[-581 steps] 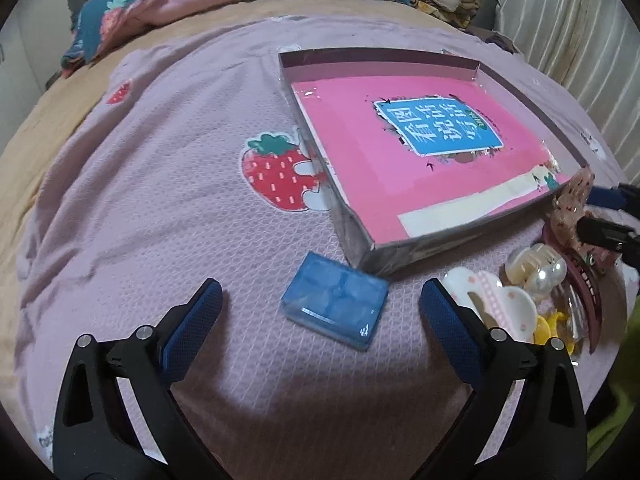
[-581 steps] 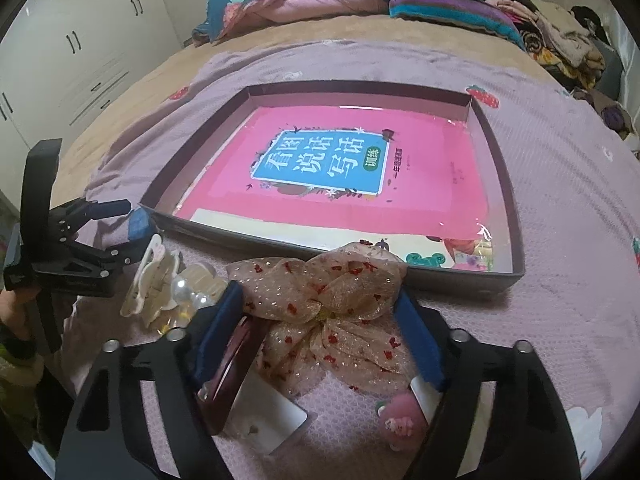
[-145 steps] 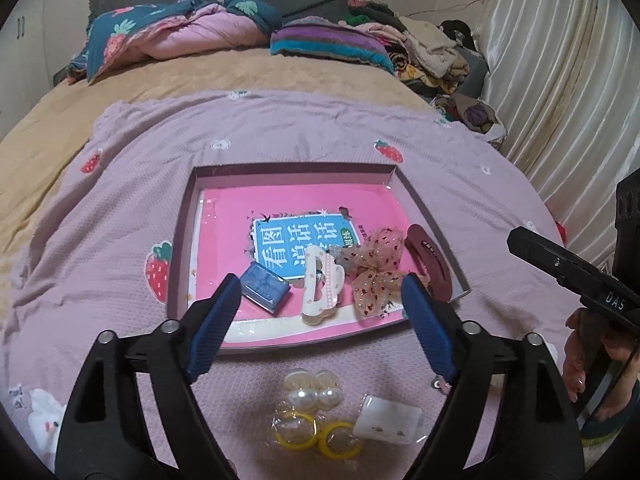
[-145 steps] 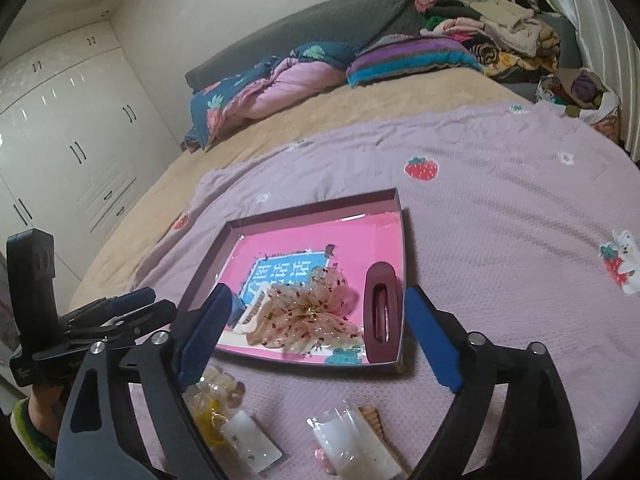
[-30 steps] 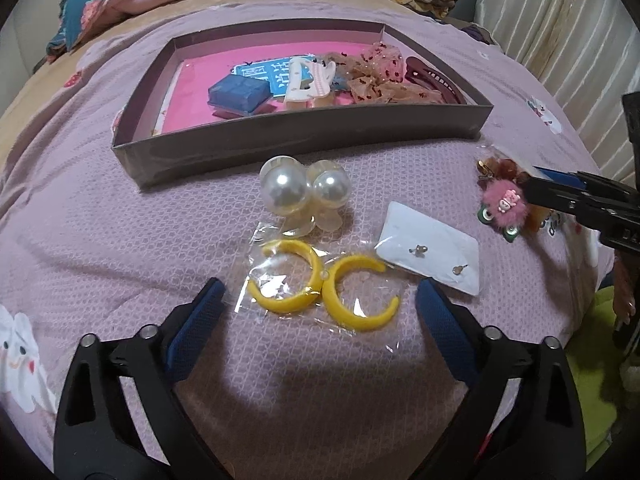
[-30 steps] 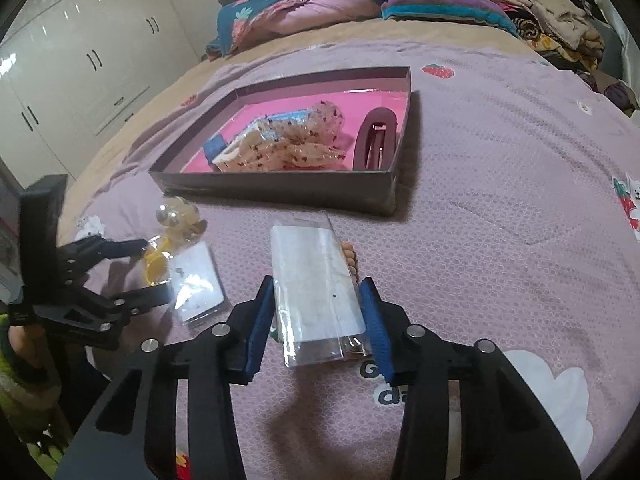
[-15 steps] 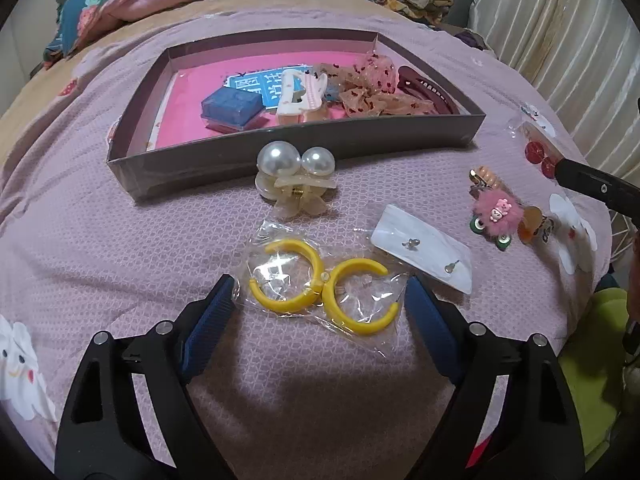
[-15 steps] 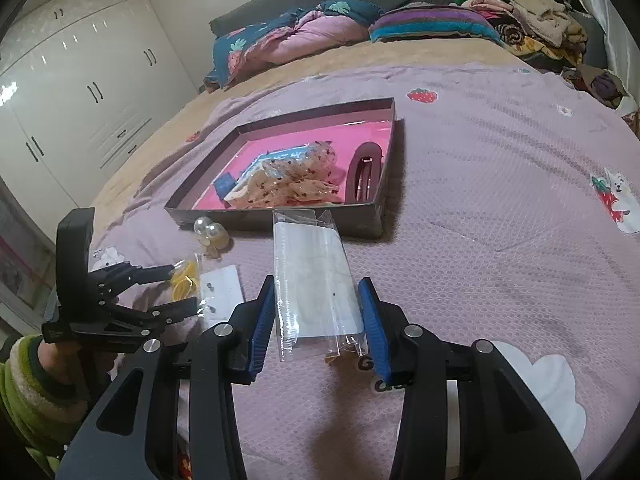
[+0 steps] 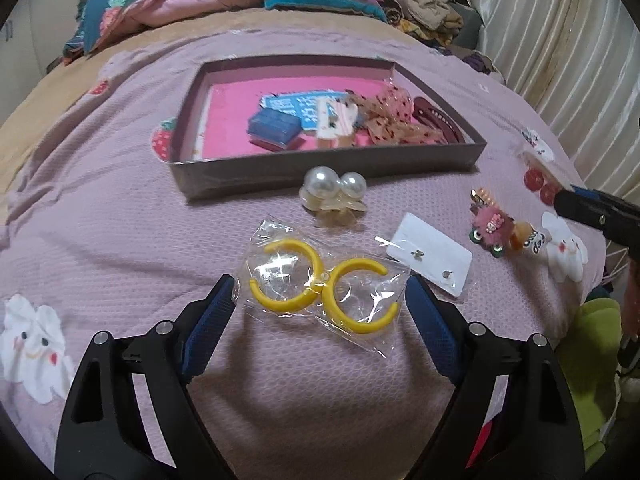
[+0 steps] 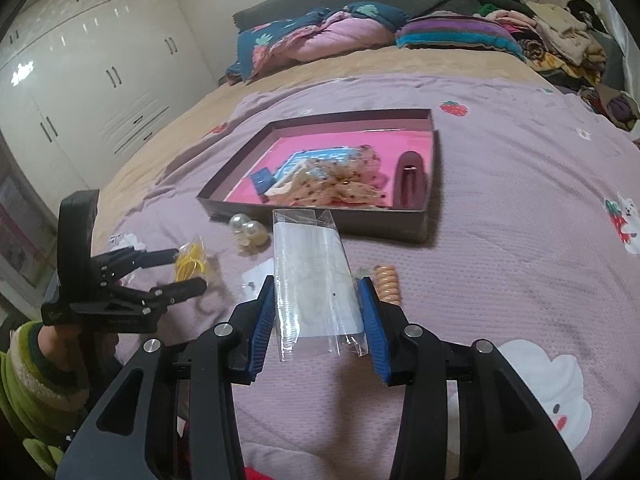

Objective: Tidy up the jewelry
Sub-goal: 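Grasp the bagged yellow hoop earrings with the left tool while the right tool lifts the packet, then carry the yellow hoops and clear packet into the box and open both tools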

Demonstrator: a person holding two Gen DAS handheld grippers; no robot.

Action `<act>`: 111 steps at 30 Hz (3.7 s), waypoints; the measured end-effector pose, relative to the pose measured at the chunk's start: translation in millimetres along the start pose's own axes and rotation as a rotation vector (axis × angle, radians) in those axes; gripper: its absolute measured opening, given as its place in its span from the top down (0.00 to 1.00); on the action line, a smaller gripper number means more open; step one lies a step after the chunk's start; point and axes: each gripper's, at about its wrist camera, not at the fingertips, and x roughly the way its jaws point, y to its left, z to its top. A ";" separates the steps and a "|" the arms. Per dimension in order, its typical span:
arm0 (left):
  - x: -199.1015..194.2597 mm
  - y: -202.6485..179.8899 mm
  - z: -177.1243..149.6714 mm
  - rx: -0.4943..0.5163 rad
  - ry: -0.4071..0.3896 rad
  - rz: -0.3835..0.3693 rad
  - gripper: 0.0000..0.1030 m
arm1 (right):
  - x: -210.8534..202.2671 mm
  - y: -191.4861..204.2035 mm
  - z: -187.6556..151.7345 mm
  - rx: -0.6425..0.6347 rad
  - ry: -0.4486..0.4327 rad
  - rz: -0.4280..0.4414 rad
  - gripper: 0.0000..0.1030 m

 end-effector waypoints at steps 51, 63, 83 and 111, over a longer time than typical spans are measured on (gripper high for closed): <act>-46.3 46.3 89.5 -0.085 -0.179 0.033 0.24 | 22.0 38.4 85.2 -0.041 -0.080 0.056 0.61; -33.1 36.2 121.3 -0.057 -0.196 0.021 0.24 | 11.1 17.0 107.6 -0.005 -0.144 0.024 0.61; 29.7 45.8 134.9 -0.061 -0.099 0.059 0.24 | 41.0 -32.9 128.9 0.079 -0.149 -0.062 0.61; 55.7 53.2 99.5 -0.040 -0.015 0.082 0.23 | 134.3 -32.6 117.4 0.092 0.024 -0.076 0.61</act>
